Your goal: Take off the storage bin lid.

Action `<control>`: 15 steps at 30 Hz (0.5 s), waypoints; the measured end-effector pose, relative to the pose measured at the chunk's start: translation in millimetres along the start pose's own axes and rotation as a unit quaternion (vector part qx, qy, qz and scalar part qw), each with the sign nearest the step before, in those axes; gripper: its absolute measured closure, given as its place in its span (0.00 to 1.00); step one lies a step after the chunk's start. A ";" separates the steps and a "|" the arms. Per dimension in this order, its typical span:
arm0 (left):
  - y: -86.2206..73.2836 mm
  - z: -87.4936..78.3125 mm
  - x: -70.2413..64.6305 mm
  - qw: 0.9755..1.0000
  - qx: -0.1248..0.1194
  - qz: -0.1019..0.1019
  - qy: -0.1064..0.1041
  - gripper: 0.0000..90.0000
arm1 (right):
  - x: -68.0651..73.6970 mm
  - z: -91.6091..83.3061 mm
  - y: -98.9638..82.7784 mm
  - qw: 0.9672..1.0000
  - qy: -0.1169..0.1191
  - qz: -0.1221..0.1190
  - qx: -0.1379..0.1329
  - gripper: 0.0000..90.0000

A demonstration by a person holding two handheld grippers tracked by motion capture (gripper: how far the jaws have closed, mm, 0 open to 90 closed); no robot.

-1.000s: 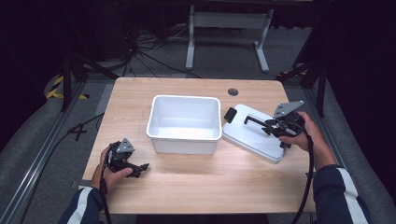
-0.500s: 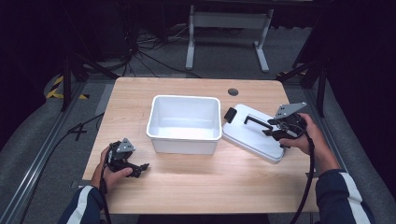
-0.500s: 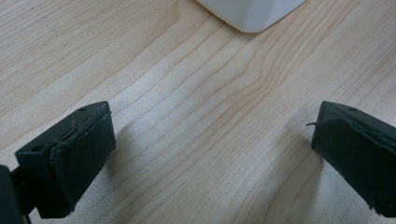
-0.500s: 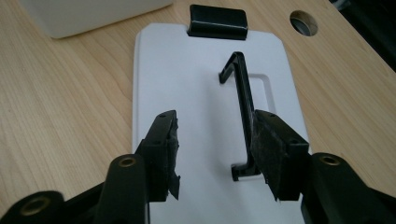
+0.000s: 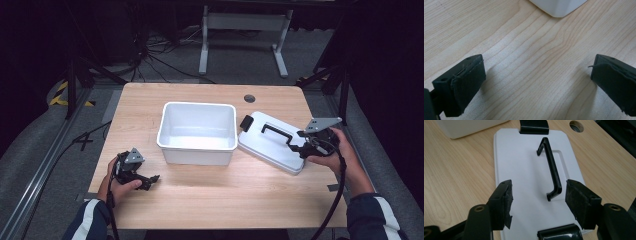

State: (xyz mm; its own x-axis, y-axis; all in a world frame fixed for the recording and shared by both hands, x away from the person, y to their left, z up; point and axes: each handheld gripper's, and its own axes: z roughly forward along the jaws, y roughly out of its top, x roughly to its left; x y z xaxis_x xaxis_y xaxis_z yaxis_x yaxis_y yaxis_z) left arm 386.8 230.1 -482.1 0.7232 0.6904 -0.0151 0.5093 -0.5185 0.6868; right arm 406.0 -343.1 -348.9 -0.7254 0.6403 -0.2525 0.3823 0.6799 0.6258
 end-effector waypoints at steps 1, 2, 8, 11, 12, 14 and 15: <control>-0.1 0.2 -0.2 1.000 -0.001 -0.001 0.000 0.00 | 0.0 -1.0 -1.8 1.000 -0.001 0.004 -0.002 0.43; -0.1 0.1 -0.1 1.000 -0.001 -0.001 0.000 0.00 | 0.0 -2.0 -4.2 1.000 -0.002 0.007 -0.003 0.43; -0.2 0.1 -0.1 1.000 -0.001 0.000 0.001 0.00 | 4.5 -9.3 -15.7 1.000 -0.013 0.011 -0.008 0.39; -0.2 0.0 -0.1 1.000 -0.001 0.000 0.001 0.00 | 8.2 -12.3 -21.3 1.000 -0.011 0.015 -0.013 0.38; -0.2 0.1 -0.1 1.000 -0.001 0.000 0.001 0.00 | 9.5 -12.9 -23.7 1.000 -0.014 0.012 -0.016 0.37; -0.3 0.0 -0.5 1.000 0.000 -0.002 0.000 0.00 | 11.5 -14.4 -27.9 1.000 -0.012 0.017 -0.020 0.36; -0.3 0.0 -0.4 1.000 0.000 -0.001 0.000 0.00 | 12.6 -15.1 -30.2 1.000 -0.014 0.017 -0.022 0.35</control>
State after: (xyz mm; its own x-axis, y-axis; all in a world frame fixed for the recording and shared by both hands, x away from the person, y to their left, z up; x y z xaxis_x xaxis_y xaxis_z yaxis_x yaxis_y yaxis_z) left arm 386.3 230.0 -482.2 0.7215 0.6922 -0.0161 0.5108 -0.5164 0.6873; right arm 376.7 -361.0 -359.8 -0.6956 0.6735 -0.2502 0.3811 0.6411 0.6662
